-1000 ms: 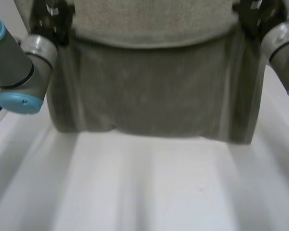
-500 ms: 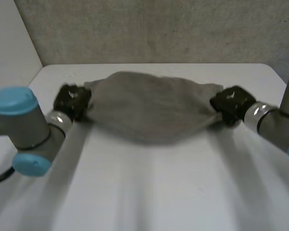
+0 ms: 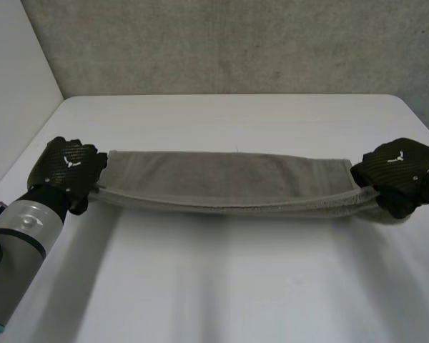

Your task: Fold the towel.

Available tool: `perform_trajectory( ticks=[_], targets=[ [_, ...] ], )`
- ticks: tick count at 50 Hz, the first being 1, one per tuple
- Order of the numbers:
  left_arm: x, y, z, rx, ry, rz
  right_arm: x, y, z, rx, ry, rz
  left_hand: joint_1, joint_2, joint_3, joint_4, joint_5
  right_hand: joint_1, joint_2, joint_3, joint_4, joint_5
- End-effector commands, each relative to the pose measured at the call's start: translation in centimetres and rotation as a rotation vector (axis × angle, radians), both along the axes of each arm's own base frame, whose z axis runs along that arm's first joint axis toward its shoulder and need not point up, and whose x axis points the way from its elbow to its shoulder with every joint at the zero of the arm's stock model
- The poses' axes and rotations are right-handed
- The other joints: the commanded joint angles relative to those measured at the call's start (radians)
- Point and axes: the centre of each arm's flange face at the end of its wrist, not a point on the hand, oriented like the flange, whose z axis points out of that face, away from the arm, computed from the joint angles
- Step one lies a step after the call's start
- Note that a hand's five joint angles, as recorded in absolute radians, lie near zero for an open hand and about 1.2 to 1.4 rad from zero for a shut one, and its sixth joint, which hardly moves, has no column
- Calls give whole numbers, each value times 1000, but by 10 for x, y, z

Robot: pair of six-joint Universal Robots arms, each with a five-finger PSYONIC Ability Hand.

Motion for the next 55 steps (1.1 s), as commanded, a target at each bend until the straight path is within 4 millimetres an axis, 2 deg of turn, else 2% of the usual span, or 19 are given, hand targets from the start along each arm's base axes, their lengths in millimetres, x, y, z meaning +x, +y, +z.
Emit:
perform_trajectory(
  ticks=[1, 5, 6, 7, 8, 11, 14, 16, 20, 21, 22, 23, 24, 25, 34, 38, 45, 49, 55],
  targets=[
    [-8, -25, -24, 84, -30, -5, 6, -35, -21, 38, 44, 41, 242, 180, 180, 178, 198, 71, 66, 62, 63, 46],
    [-16, -46, -32, 92, -33, -9, 17, -75, -35, -4, 32, -13, 242, 180, 180, 178, 198, 71, 66, 62, 63, 46],
    [-20, -59, -37, 92, -32, -8, 17, -75, -35, -4, 32, -14, 242, 180, 180, 178, 198, 71, 66, 62, 63, 46],
    [-23, -74, -41, 82, -29, 0, 21, -88, -41, -30, 35, -35, 242, 180, 180, 178, 198, 71, 66, 62, 63, 46],
    [-23, -74, -41, 82, -29, 0, 21, -88, -41, -31, 35, -36, 242, 180, 180, 178, 198, 71, 66, 62, 63, 46],
    [-39, -111, -46, 37, -25, 23, 38, -117, -66, -94, 51, -49, 242, 180, 180, 178, 198, 71, 66, 62, 63, 46],
    [-44, -122, -49, 20, -24, 41, 42, -125, -73, -126, 51, -53, 242, 180, 180, 178, 198, 71, 66, 62, 63, 46],
    [-47, -144, -57, -3, -25, 88, 46, -140, -87, -196, 49, -69, 242, 180, 180, 178, 198, 71, 66, 62, 63, 46],
    [-52, -154, -65, -16, -22, 96, 53, -153, -100, -278, 41, -78, 242, 180, 180, 178, 198, 71, 66, 62, 63, 46],
    [-54, -158, -67, -23, -21, 93, 57, -156, -103, -318, 37, -83, -144, -206, -206, -208, -188, -85, -90, -94, -93, -110],
    [-56, -160, -72, -18, -26, 92, 61, -158, -106, -343, 35, -88, -912, -974, -974, -976, -957, -941, -946, -950, -949, -966],
    [-56, -160, -72, -18, -26, 92, 61, -158, -106, -343, 35, -88, -920, -982, -982, -984, -964, -949, -954, -959, -958, -975],
    [-59, -159, -77, -16, -30, 87, 61, -160, -109, -357, 38, -105, -920, -982, -982, -984, -964, -1150, -1156, -1160, -1159, -1176],
    [-59, -159, -77, -16, -30, 87, 59, -162, -110, -365, 40, -131, -920, -982, -982, -984, -964, -1150, -1156, -1160, -1159, -1176],
    [-58, -155, -83, -15, -61, 88, 54, -157, -108, -358, 52, -175, -979, -1042, -1042, -1044, -1024, -1150, -1156, -1160, -1159, -1176],
    [-52, -150, -79, -4, -66, 100, 48, -143, -77, -395, 38, -185, -979, -1042, -1042, -1044, -1024, -1150, -1156, -1160, -1159, -1176],
    [-41, -123, -56, 7, -54, 100, 38, -110, -56, -364, 0, -201, -979, -1042, -1042, -1044, -1024, -1150, -1156, -1160, -1159, -1176],
    [-34, -99, -46, 11, -41, 90, 33, -82, -64, -231, -18, -211, -979, -1042, -1042, -1044, -1024, -1150, -1156, -1160, -1159, -1176],
    [-33, -83, -46, -7, 11, 77, 31, -61, -84, -45, -67, -206, -979, -1042, -1042, -1044, -1024, -1043, -1049, -1053, -1052, -1069]
  ],
)
